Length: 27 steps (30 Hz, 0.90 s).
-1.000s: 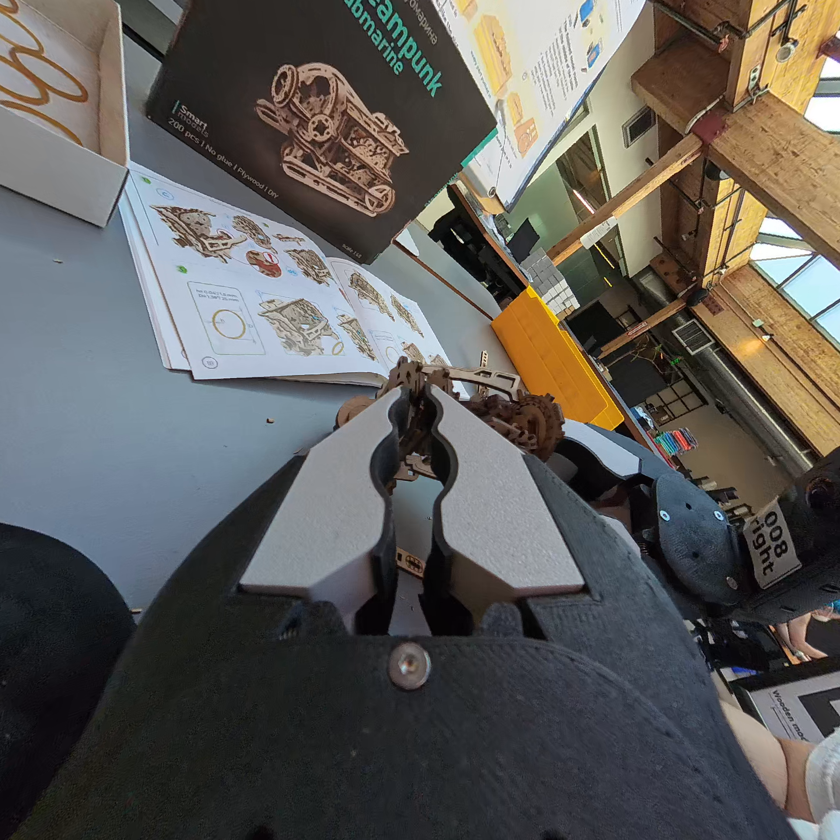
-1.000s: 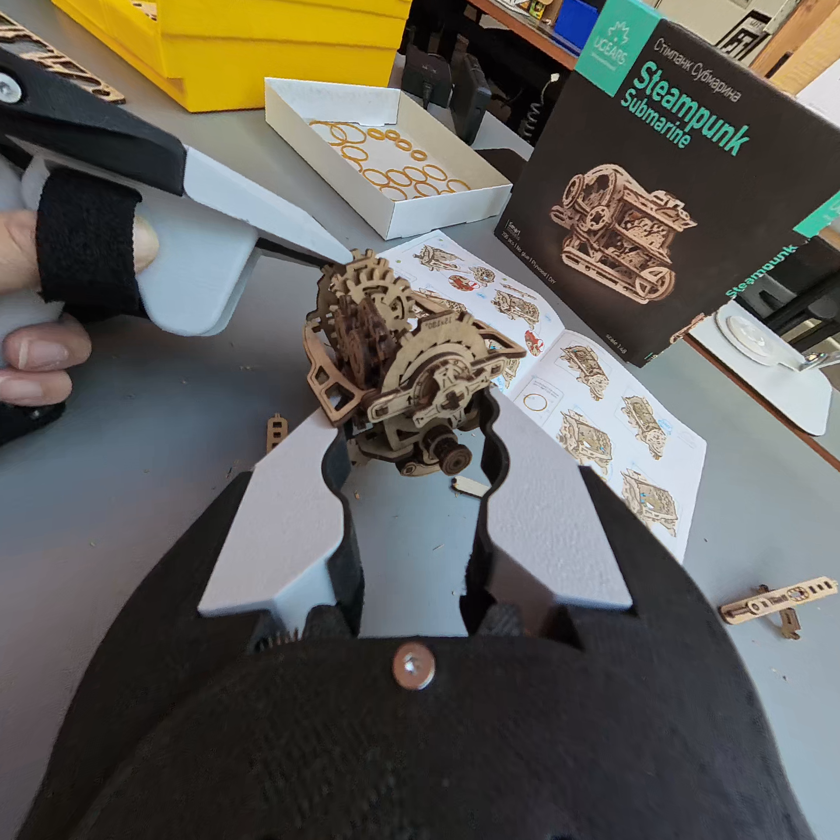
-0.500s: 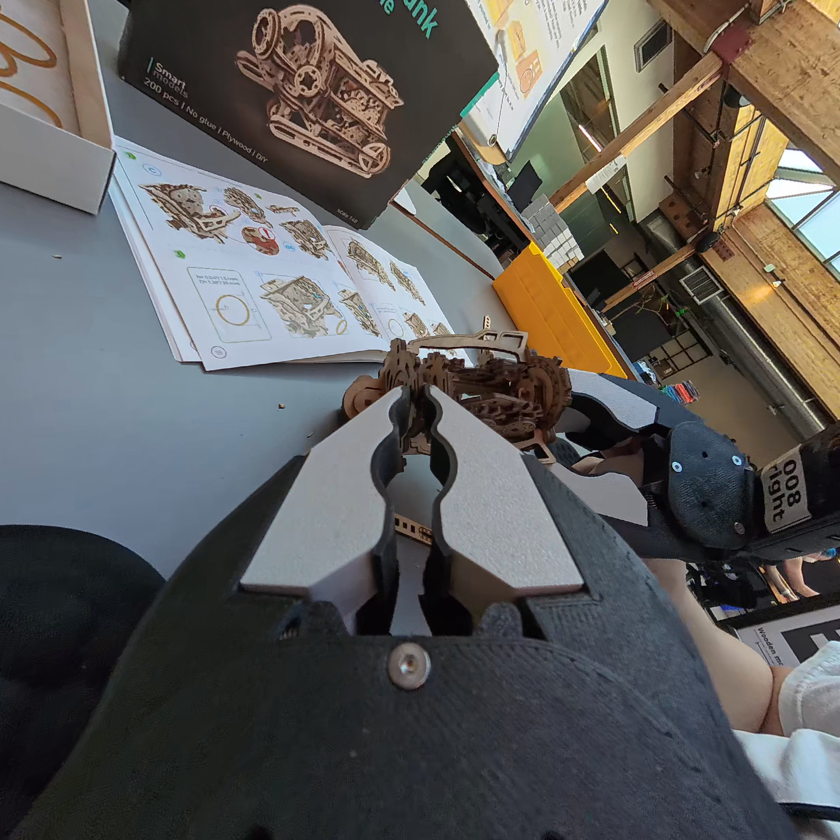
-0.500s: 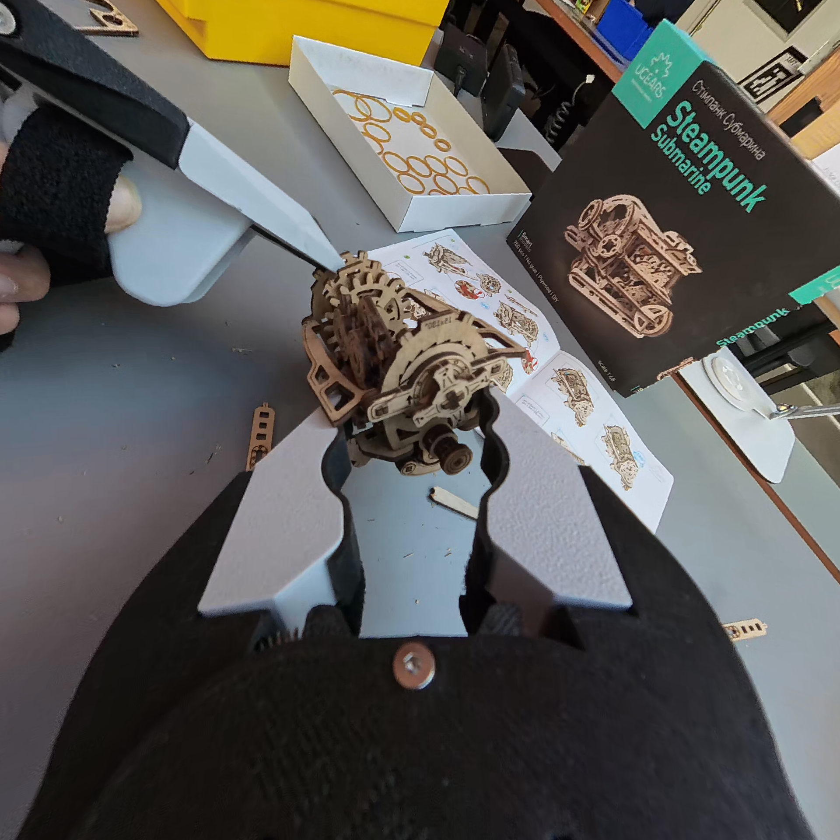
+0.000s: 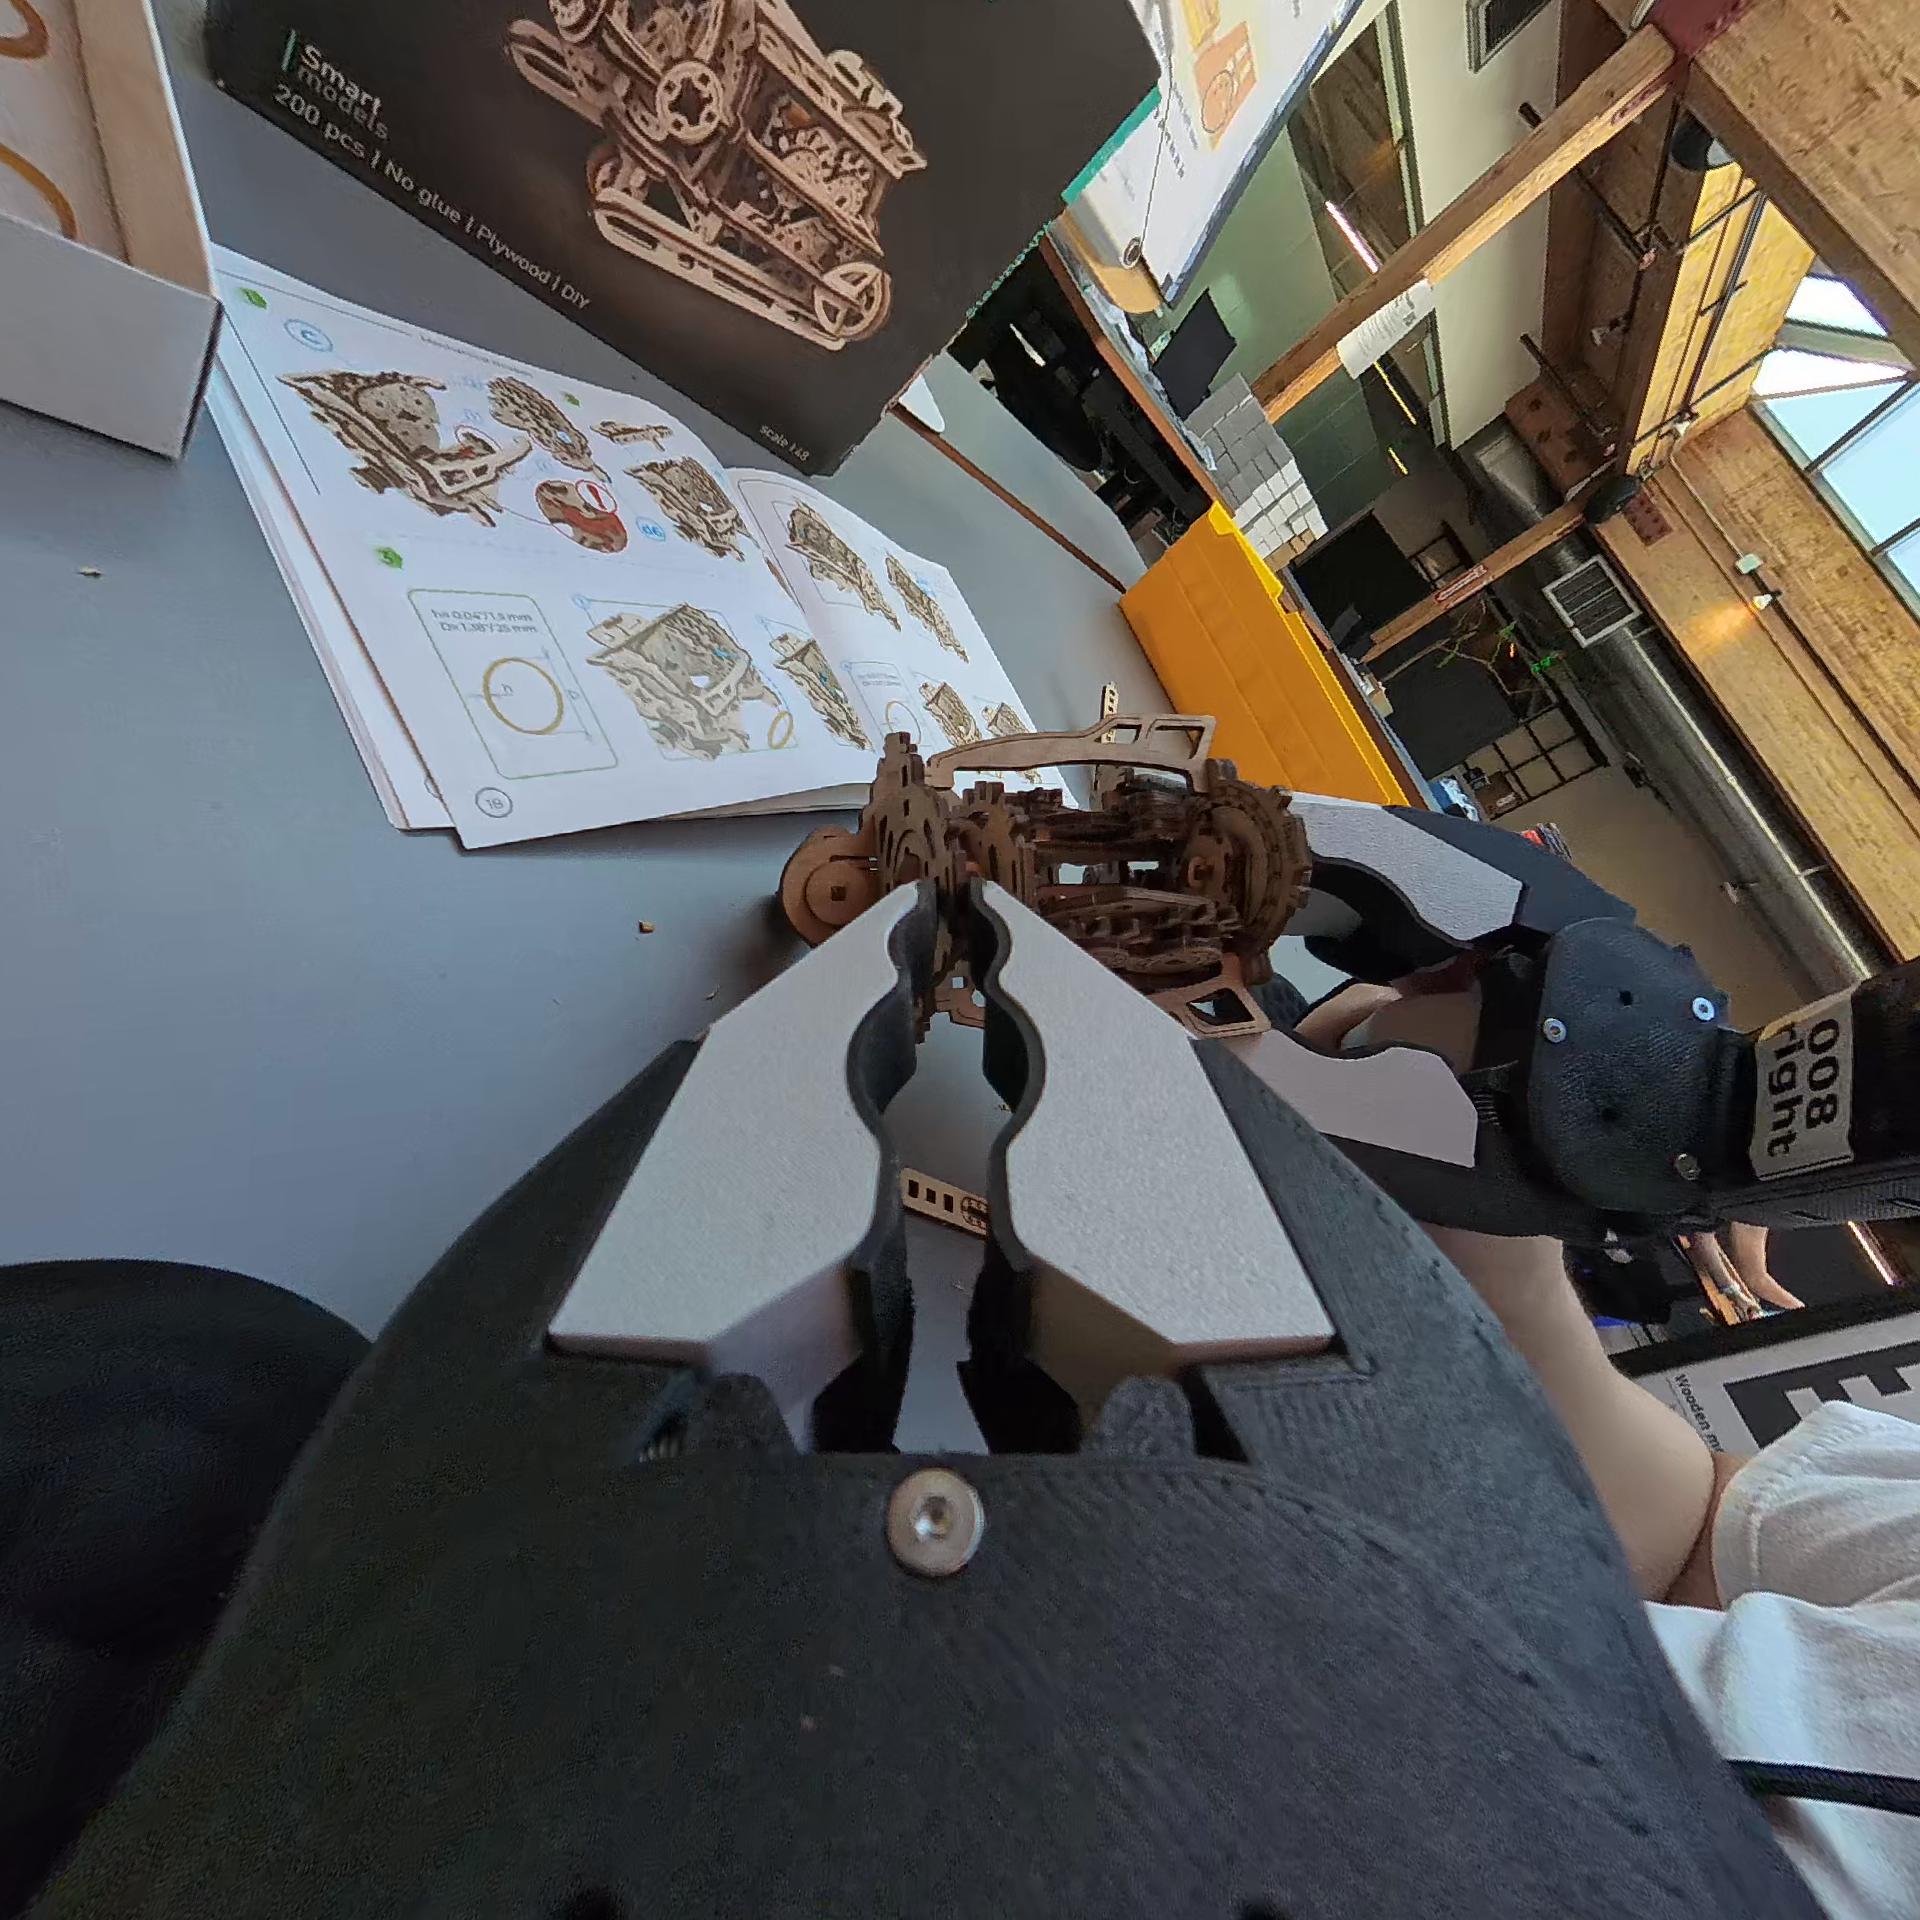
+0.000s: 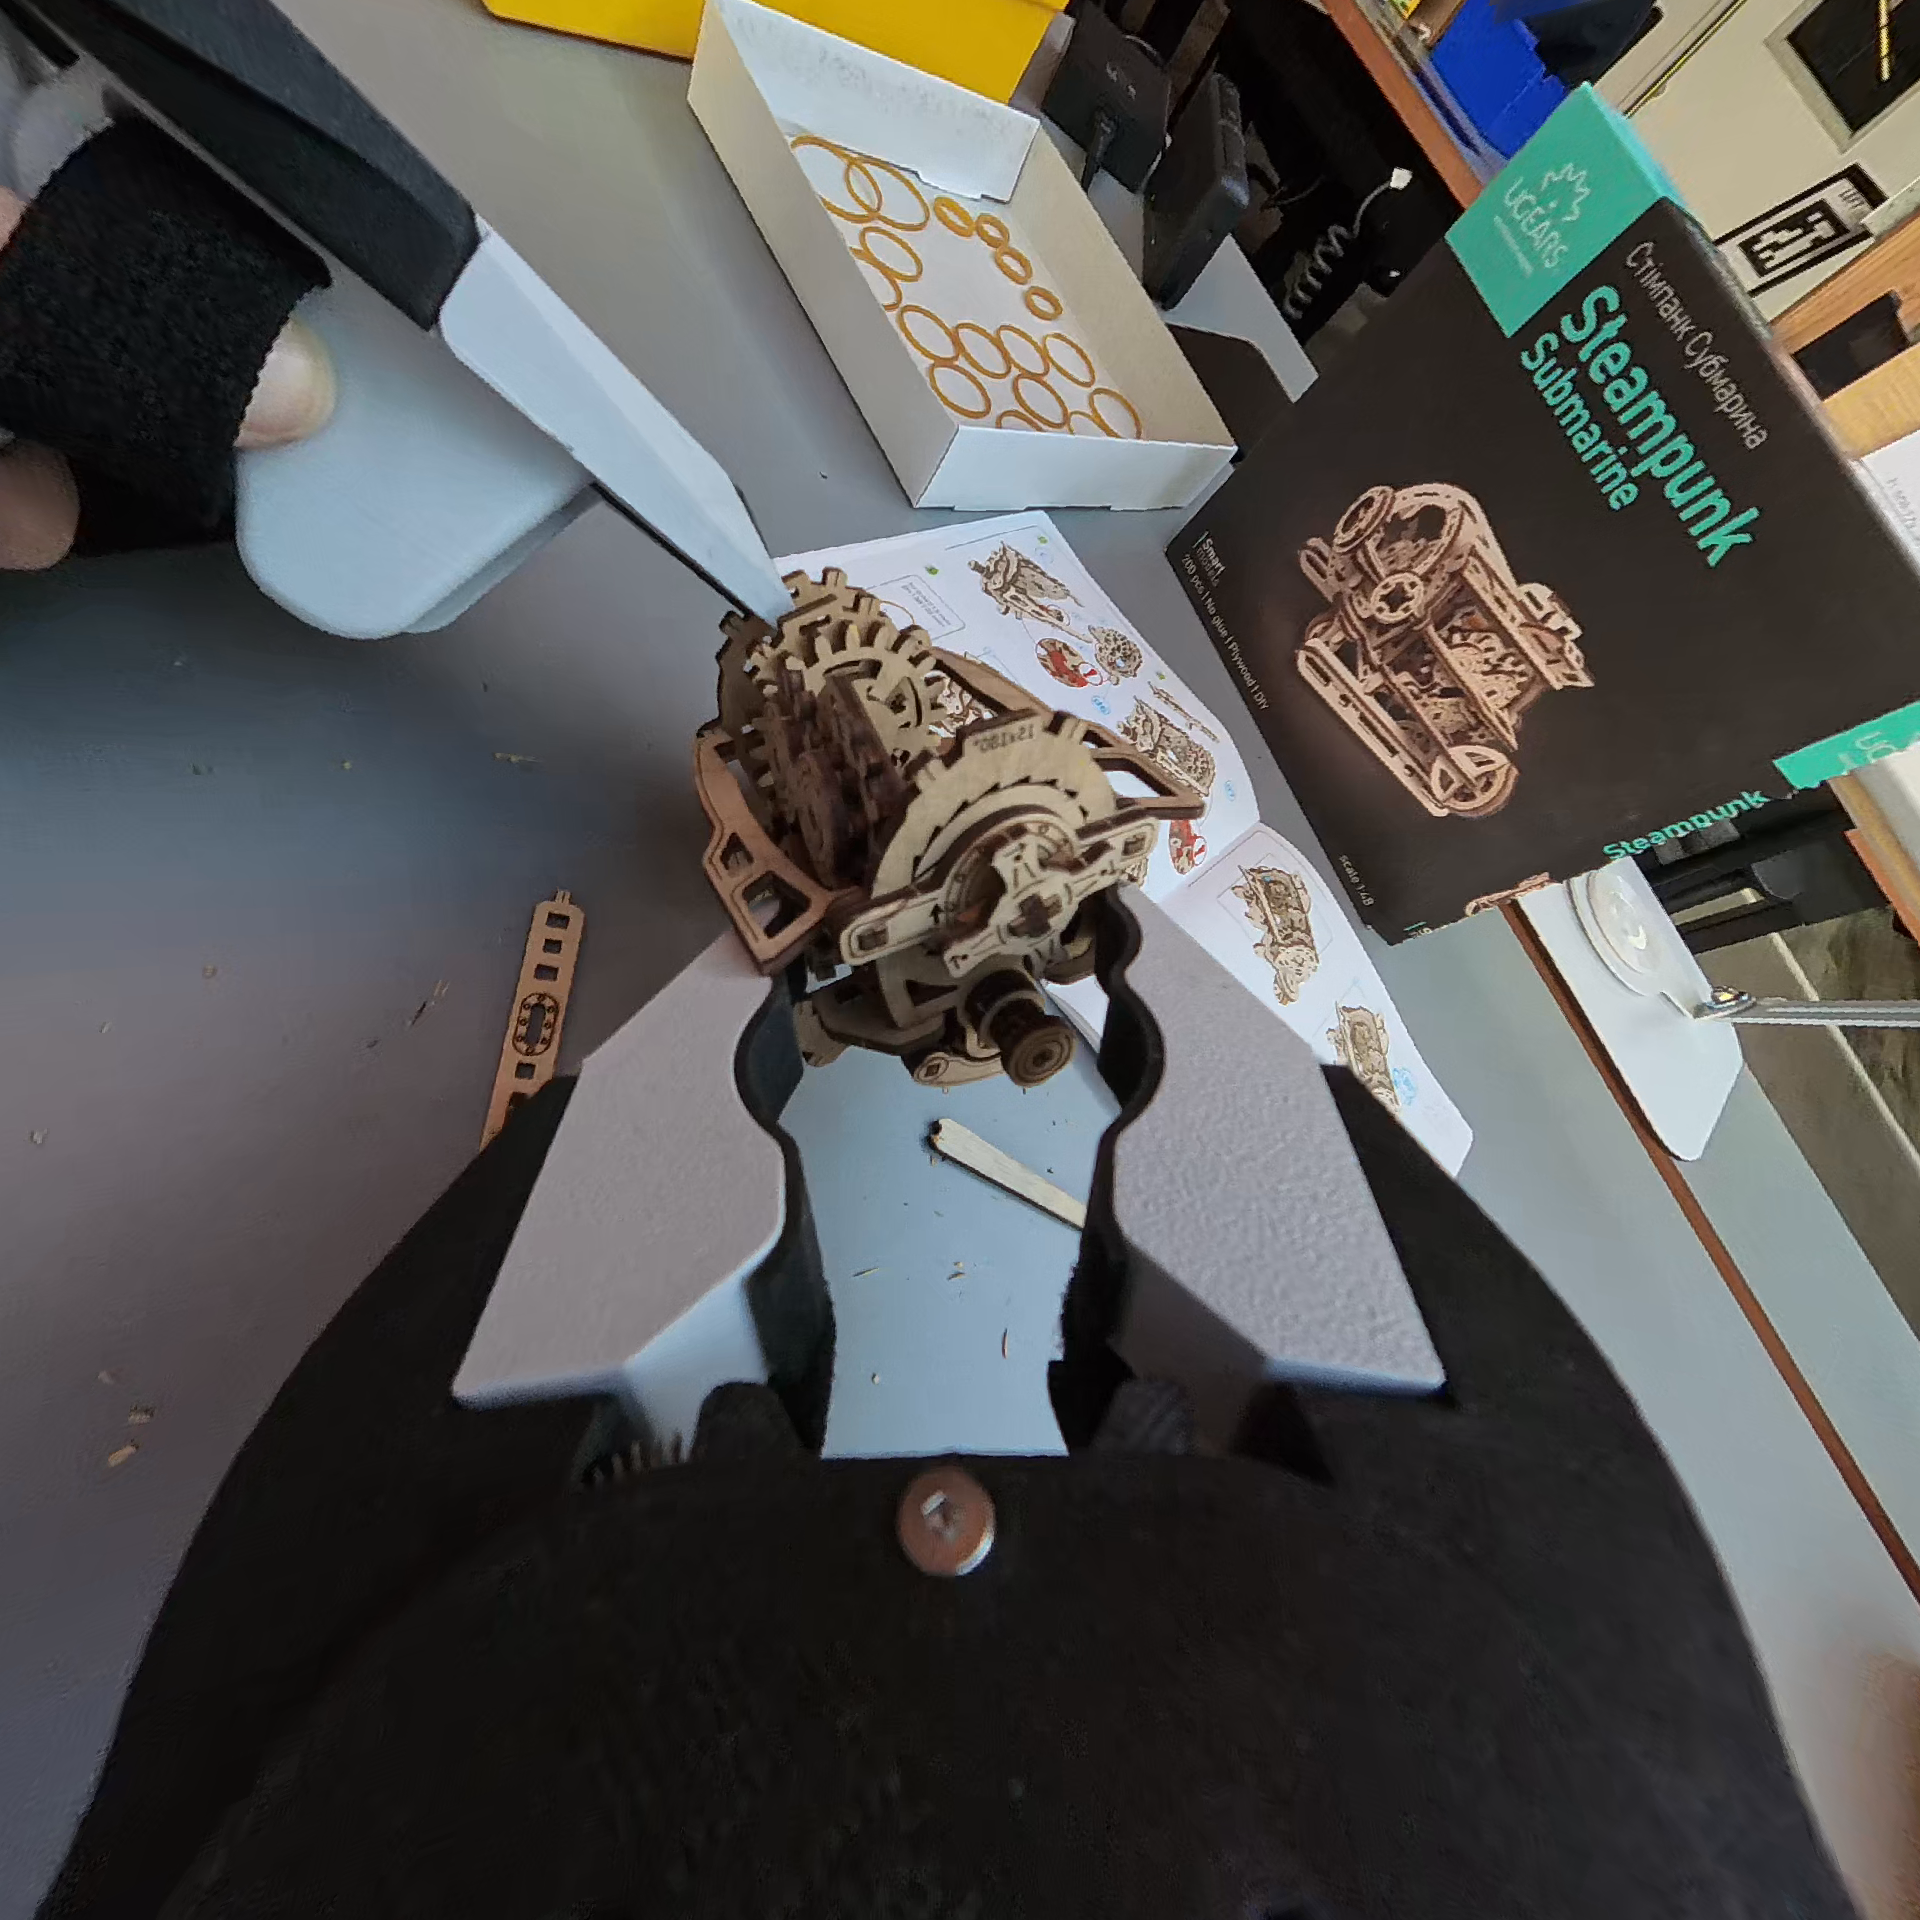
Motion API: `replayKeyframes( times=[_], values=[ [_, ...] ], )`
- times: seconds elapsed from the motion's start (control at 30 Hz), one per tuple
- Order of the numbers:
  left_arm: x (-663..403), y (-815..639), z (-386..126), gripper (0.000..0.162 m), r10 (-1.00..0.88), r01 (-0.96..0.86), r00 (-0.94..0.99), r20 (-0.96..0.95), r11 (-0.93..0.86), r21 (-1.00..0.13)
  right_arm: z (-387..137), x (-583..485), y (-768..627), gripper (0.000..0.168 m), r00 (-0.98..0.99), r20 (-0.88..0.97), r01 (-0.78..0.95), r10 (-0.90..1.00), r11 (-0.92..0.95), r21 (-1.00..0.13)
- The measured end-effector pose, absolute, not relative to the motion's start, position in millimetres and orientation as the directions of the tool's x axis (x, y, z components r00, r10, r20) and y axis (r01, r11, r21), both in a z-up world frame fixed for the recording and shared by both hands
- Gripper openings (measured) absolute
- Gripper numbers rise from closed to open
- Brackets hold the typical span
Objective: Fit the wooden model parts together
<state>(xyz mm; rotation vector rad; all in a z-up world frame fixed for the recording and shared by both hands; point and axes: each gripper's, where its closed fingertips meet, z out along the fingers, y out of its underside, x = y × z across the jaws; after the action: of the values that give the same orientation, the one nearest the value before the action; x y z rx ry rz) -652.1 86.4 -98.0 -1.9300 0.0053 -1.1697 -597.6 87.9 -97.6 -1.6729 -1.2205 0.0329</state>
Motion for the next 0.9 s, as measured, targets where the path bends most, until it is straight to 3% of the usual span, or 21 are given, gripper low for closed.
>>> replayKeyframes(
  times=[0.9],
  values=[
    [-644, 95, -97, 0.006, -0.475, 0.312, 0.546, 0.691, -0.650, -0.693, -99, -593, 99, 0.055, 0.500, 0.376, 0.636, 0.780, -0.037, -0.771]
  ],
)
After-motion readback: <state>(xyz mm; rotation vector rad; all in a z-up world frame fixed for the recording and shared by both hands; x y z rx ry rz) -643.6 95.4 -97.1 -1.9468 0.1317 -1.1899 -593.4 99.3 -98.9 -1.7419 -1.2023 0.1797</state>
